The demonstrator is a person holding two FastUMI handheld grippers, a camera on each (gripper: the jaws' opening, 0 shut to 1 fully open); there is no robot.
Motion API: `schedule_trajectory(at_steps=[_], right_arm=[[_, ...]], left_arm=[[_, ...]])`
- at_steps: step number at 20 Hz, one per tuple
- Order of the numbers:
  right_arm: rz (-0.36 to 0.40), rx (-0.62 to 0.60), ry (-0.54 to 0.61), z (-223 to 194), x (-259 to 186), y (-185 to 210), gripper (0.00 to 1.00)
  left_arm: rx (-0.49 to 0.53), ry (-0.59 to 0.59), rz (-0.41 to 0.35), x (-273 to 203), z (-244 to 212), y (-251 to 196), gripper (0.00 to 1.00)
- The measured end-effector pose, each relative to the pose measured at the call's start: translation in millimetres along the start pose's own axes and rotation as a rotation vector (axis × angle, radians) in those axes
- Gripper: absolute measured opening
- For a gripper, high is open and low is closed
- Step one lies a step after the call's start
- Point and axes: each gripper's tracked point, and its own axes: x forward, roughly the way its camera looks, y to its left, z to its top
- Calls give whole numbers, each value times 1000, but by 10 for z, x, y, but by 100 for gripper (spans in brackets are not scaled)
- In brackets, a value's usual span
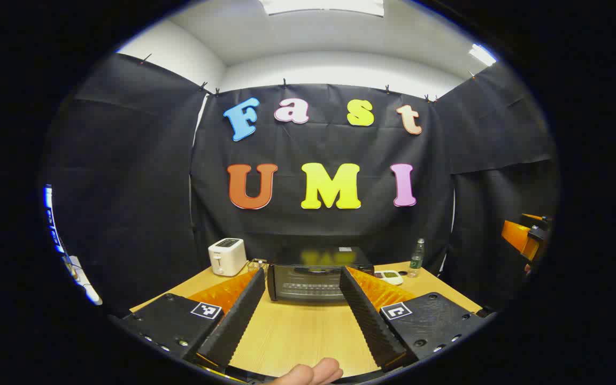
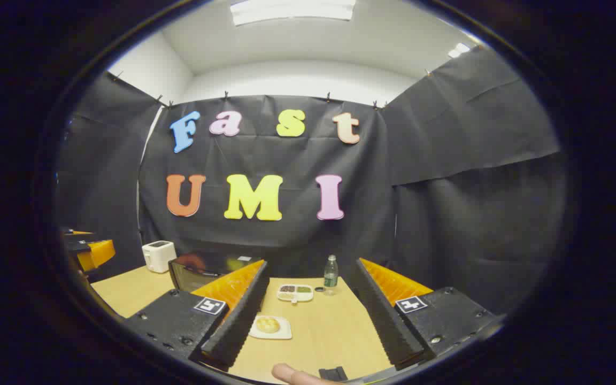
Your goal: Open the electric oven with the left hand, put the food in, and close the electric oven.
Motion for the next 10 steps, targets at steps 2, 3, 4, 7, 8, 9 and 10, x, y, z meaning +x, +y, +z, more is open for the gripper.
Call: schedule_trajectory(at_steps=[2, 3, 4, 7, 8, 9, 10], right_arm=[[4, 6, -1, -20, -7, -23, 97], [3, 9, -1, -25, -6, -38, 97], [-1, 10, 2, -31, -5, -53, 97], [-4, 19, 4, -54, 17, -63, 97], [2, 22, 4, -52, 20, -52, 97], [7, 27, 6, -66, 11, -41, 97], [10, 31, 9, -73, 23, -46, 97]], left_arm=[[20, -6, -4, -21, 4, -22, 93], [28, -8, -4, -29, 16, -47, 93], [32, -12, -6, -29, 26, -67, 93], [38, -29, -3, -61, 81, -108, 93], [40, -33, 3, -48, 99, -77, 83], [38, -28, 11, -41, 71, -56, 84], [34, -23, 12, -46, 55, -54, 85]])
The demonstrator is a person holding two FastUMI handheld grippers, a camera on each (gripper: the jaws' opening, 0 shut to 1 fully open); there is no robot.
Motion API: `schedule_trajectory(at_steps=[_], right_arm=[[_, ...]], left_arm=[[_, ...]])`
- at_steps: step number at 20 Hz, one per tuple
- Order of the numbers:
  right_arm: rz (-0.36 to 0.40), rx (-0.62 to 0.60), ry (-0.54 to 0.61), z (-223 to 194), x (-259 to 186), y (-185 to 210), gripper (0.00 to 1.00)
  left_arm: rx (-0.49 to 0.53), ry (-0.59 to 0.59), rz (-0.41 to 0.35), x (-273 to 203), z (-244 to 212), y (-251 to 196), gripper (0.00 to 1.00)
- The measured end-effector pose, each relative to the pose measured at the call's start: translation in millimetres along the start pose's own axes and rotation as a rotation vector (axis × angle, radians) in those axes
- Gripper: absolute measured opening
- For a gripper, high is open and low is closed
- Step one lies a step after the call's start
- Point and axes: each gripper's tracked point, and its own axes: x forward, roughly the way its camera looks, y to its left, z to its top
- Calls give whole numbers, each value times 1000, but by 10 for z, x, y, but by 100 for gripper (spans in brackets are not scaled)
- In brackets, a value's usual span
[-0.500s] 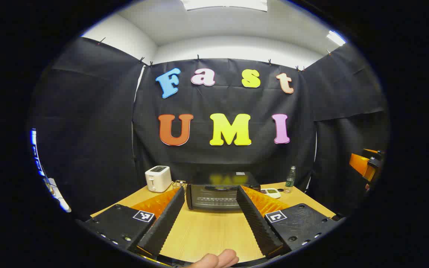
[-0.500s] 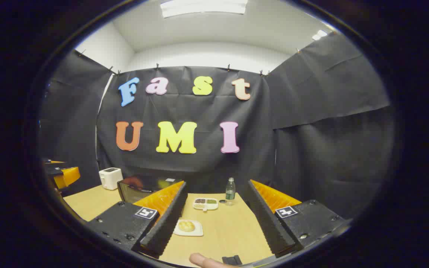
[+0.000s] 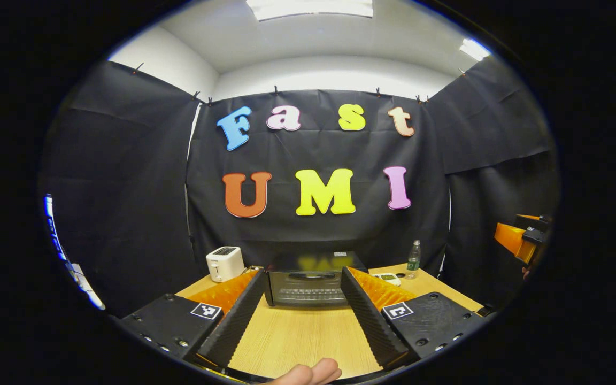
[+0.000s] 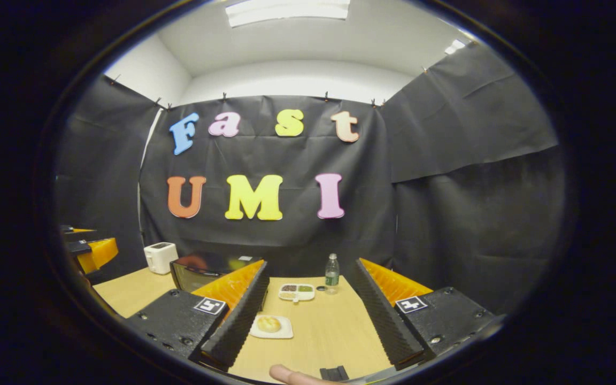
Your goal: Open the electric oven with the left hand, put the food in, and close the electric oven.
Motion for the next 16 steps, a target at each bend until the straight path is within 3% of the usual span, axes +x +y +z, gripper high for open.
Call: schedule_trajectory(at_steps=[2, 3, 7, 8, 9, 10, 13, 14, 15, 16], right_arm=[[-1, 3, 2, -9, -1, -21, 97], [-2, 4, 1, -17, -5, -30, 97], [10, 24, 1, -60, -9, -23, 97], [15, 31, 0, -68, -6, -28, 97], [15, 34, 1, -99, 5, -53, 97], [12, 35, 2, -110, 18, -78, 97], [8, 39, -3, -143, 25, -128, 97], [7, 39, -1, -151, 28, -149, 97], [5, 39, 1, -171, 37, -177, 97], [3, 40, 1, -180, 43, -204, 97]], left_arm=[[-15, 10, -6, 23, -18, -12, 85], [-20, 11, -10, 31, -22, -19, 94], [-42, 24, -62, 211, -53, -140, 93], [-42, 39, -67, 301, -95, -137, 92], [-39, 53, -72, 428, -131, -157, 83], [-39, 64, -75, 542, -157, -155, 92], [-72, 87, -90, 990, -251, -164, 93], [-83, 95, -91, 1131, -297, -155, 84], [-89, 104, -83, 1283, -352, -121, 93], [-92, 120, -76, 1444, -420, -89, 93]])
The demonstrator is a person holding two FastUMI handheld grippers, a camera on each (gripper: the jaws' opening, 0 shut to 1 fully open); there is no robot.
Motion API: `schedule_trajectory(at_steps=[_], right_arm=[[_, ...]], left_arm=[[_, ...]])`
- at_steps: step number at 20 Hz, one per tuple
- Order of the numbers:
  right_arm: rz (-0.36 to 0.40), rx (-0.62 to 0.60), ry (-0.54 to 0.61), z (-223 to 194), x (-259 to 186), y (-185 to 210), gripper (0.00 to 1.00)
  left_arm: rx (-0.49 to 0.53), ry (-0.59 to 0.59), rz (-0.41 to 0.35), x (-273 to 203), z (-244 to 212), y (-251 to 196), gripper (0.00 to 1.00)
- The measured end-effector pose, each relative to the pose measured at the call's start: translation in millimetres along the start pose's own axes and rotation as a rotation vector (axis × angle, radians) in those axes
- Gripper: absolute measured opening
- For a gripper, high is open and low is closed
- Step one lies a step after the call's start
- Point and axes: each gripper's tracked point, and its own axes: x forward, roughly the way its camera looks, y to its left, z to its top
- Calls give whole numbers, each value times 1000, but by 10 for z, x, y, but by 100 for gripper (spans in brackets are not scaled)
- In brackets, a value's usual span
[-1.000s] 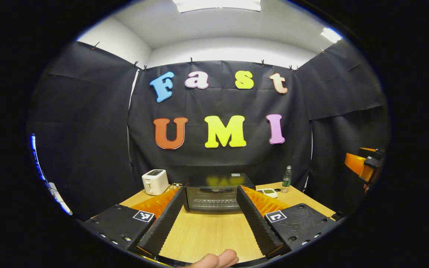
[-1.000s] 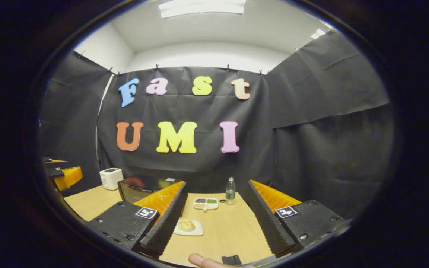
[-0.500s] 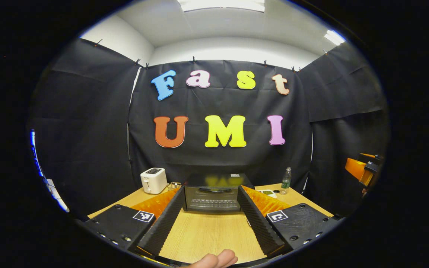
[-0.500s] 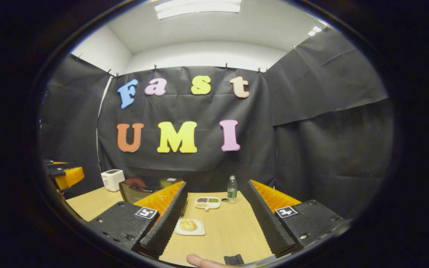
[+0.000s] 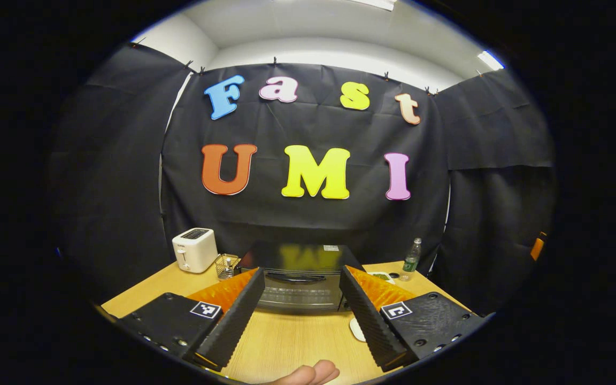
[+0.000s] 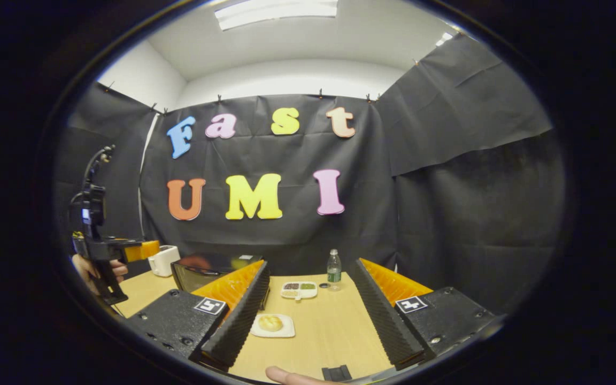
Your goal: Open the electric oven with the left hand, put the food in, and close the electric oven.
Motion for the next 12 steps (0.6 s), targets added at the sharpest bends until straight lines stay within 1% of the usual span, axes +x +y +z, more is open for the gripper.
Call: schedule_trajectory(at_steps=[3, 5, 12], right_arm=[[-8, 8, -5, -28, 13, -72, 97], [-7, 11, -7, -56, 19, -103, 97], [-12, 23, 24, -209, 118, -245, 97]], left_arm=[[20, 29, 9, 458, -97, 48, 93], [29, 67, -1, 742, -273, 49, 93], [24, 192, 1, 1524, -792, 134, 93]])
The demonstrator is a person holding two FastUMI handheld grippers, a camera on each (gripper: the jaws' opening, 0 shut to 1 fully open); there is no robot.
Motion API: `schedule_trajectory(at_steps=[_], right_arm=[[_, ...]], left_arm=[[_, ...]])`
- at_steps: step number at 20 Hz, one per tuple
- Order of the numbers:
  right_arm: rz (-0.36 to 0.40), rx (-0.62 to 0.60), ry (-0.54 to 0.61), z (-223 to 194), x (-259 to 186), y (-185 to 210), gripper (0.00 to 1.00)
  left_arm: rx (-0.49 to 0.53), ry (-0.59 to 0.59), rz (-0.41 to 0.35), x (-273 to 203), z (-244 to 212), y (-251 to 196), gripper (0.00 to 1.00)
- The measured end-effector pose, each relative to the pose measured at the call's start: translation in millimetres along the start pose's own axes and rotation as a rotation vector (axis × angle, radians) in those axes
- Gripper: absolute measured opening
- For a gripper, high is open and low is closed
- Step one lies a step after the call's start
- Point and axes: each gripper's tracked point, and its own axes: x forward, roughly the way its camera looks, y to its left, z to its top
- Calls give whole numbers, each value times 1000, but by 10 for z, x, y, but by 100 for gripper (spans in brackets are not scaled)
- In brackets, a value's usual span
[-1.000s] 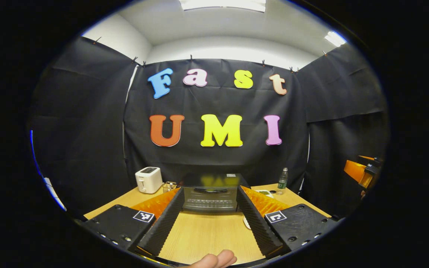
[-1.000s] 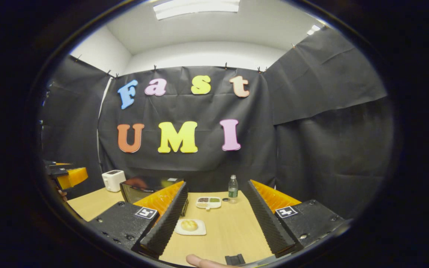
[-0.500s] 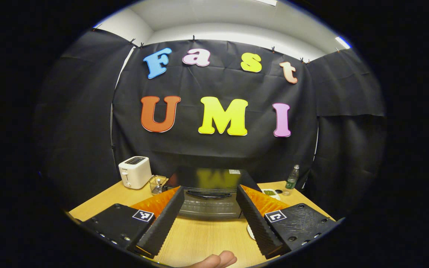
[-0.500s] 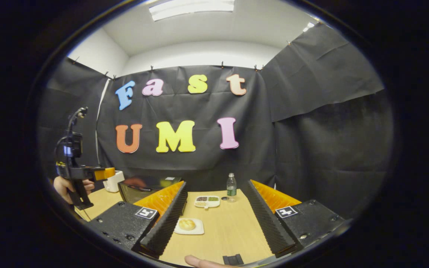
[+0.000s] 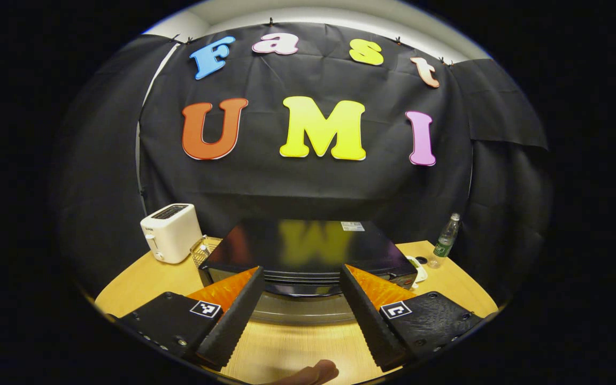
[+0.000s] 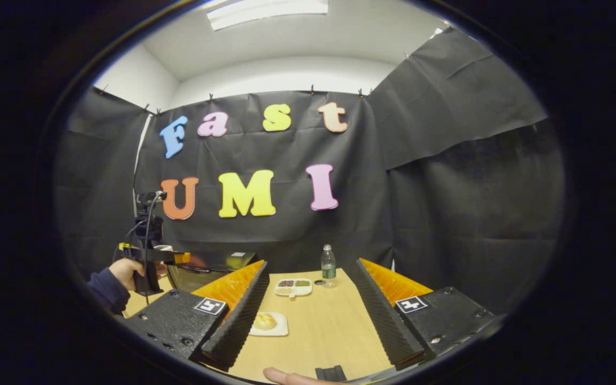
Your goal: Open the electric oven with the left hand, put the food in, and close the electric oven.
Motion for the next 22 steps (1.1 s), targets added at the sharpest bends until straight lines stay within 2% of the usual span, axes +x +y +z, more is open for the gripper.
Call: schedule_trajectory(at_steps=[6, 7, 8, 9, 10, 22], right_arm=[[-30, 1, 28, -145, 116, -204, 97], [-31, 2, 33, -167, 125, -224, 97], [-32, 4, 39, -182, 139, -234, 97], [-33, 5, 43, -203, 149, -242, 97], [-33, 5, 48, -212, 156, -242, 97], [-5, -15, 28, -148, 25, -59, 97]], left_arm=[[30, 68, 14, 320, -197, 14, 94], [47, 69, 12, 338, -187, 2, 84], [60, 84, 13, 356, -225, -10, 84], [70, 94, 17, 341, -246, 1, 95], [66, 93, 17, 348, -233, 9, 97], [51, 127, 19, -125, -500, -15, 98]])
